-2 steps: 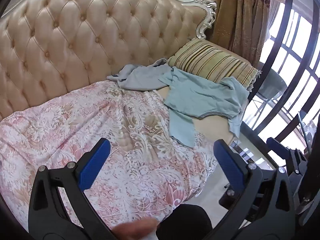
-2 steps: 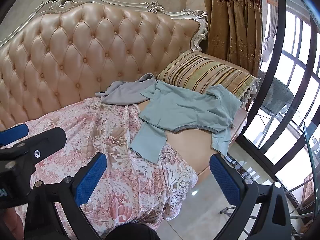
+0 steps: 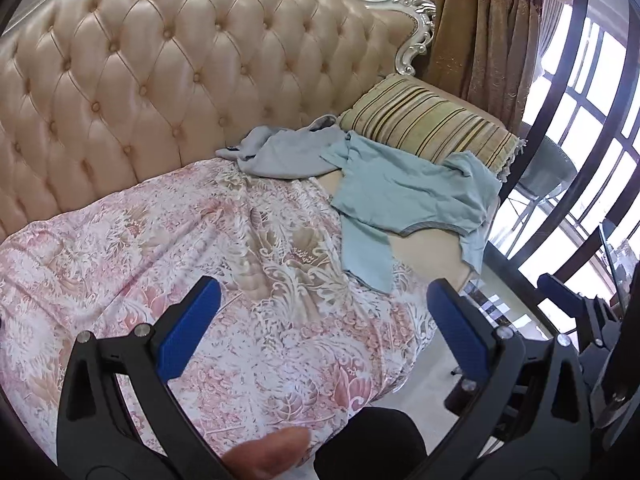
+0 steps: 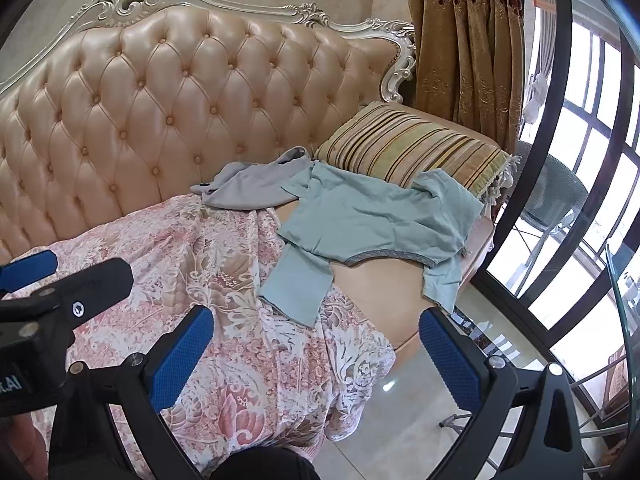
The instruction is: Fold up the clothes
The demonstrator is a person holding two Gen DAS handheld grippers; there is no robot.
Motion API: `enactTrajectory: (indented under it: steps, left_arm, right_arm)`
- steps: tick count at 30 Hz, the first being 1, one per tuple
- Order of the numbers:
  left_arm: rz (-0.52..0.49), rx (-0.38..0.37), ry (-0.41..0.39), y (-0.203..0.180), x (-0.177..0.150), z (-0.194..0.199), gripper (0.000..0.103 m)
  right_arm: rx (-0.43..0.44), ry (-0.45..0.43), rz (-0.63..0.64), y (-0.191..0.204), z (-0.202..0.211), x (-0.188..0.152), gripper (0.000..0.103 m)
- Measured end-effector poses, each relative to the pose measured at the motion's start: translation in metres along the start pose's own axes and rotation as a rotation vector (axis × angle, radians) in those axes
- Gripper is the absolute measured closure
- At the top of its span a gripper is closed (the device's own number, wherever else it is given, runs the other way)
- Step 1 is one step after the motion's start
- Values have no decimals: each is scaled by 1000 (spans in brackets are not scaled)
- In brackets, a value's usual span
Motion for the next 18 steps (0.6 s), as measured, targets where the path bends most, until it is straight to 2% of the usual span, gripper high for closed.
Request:
enactTrajectory:
  steps: [6,18]
  left_arm:
    - [-19,34,-6,2,-5,-2,0]
    - [-11,35,22,5,-5,-7,0]
  right_arm:
    - [15,1,-14,0,2,1,0]
    - [14,8,-10,2,-5,-6,0]
Point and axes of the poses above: each gripper's, at about its wrist camera, not at the fingertips, and z roughly against the way its jaws point, y to its left, x to its top, the point moved 9 cm from there along -z, roughly the way its jaws point, and after that the axes turned 4 degrees about y, right-handed, at the moved point
